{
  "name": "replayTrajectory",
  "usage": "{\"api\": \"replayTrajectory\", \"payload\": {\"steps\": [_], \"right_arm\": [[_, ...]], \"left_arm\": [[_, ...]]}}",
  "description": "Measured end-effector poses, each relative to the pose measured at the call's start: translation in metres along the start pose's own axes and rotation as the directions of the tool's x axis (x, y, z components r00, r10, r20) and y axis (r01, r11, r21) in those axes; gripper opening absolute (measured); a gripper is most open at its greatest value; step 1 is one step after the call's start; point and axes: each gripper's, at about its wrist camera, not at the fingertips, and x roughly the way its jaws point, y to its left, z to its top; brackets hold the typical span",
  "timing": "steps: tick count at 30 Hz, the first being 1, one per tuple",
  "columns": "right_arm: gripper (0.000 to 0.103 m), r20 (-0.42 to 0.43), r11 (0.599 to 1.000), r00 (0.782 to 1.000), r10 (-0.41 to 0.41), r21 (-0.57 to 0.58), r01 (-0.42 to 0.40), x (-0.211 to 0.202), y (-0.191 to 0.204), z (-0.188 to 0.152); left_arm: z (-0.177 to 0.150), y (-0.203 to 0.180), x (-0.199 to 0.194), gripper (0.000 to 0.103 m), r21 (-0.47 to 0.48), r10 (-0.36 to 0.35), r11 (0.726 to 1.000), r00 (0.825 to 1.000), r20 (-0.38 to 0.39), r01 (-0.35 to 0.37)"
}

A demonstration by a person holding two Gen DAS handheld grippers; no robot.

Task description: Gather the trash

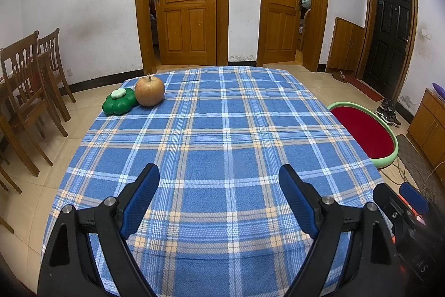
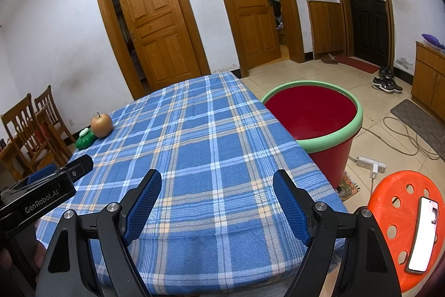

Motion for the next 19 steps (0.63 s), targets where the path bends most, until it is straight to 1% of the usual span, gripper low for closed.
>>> {"api": "replayTrajectory", "payload": {"steps": [13,19], "right_arm": [[0.083,0.006,1.000,1.000,-0.003,-0.006,0.003,-0.001,0.001,0.001],[0.083,0.012,1.000,1.000,-0.013,-0.016,0.013,0.004,0.002,0.012]], "left_arm": [[0.000,0.000,0.000,0.087,0.000,0.000,1.000,1.000,0.001,0.000],[0.005,0.002,0.006,0.087,0.011,0.006,1.000,1.000,-0.017,-0.005]]}}
